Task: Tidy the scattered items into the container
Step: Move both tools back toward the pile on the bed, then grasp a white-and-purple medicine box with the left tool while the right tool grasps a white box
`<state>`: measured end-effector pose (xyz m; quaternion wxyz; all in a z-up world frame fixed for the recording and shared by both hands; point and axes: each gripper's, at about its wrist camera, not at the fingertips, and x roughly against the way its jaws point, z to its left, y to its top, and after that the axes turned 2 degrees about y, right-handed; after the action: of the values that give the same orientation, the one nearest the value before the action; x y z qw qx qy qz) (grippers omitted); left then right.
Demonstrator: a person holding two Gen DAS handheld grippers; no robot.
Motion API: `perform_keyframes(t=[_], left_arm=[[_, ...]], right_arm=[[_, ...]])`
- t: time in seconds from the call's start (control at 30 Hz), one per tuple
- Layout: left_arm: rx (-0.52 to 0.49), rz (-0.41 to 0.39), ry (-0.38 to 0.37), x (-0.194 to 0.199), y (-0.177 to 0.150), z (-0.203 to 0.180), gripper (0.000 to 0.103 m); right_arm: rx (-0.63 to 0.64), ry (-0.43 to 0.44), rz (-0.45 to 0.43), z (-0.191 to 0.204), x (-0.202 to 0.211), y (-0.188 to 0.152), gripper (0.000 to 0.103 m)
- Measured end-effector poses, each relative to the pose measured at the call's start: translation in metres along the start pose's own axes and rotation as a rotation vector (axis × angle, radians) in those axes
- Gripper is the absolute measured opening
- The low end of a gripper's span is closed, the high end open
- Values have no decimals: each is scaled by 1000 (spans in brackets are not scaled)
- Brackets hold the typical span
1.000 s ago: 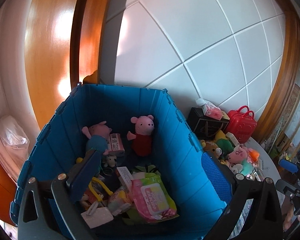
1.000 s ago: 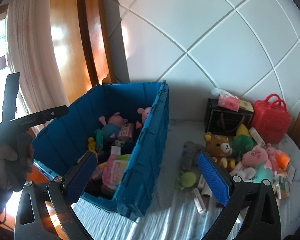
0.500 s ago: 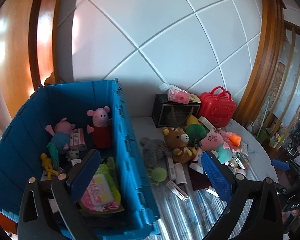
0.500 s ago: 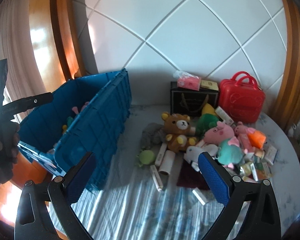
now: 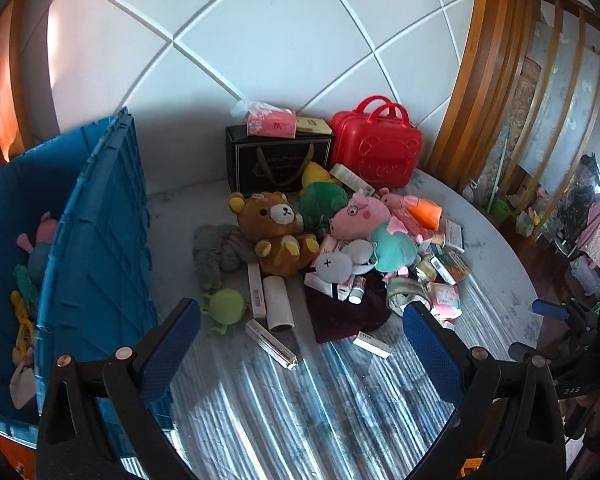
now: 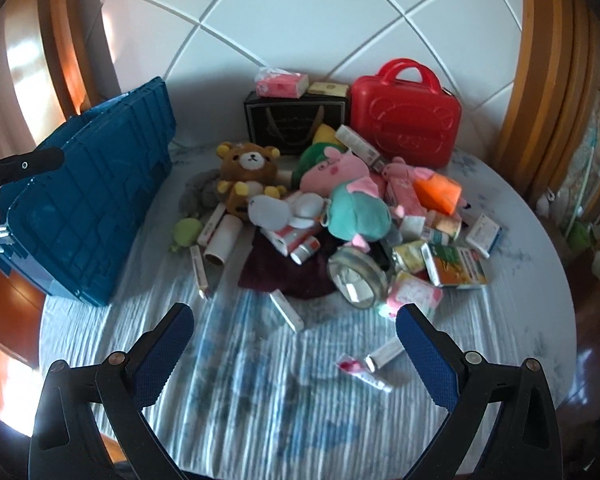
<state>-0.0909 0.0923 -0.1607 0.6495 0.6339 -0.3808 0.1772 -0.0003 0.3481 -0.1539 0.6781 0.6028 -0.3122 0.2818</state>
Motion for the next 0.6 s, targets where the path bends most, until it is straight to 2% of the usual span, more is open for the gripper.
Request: perform_keyframes(t=[0.2,0.4,0.6], left_arm=[[46,103,66,-59,-31,-6,103],[84,193,143,-113,-62,2,103],[122,253,237,-169,-82,10,91]], right_arm=[[-32,-4,78,-43,-23,-35,103],[-87,-26,153,-80,-63,-66,103],[-152,-39,221,-99,-118,-80,102]])
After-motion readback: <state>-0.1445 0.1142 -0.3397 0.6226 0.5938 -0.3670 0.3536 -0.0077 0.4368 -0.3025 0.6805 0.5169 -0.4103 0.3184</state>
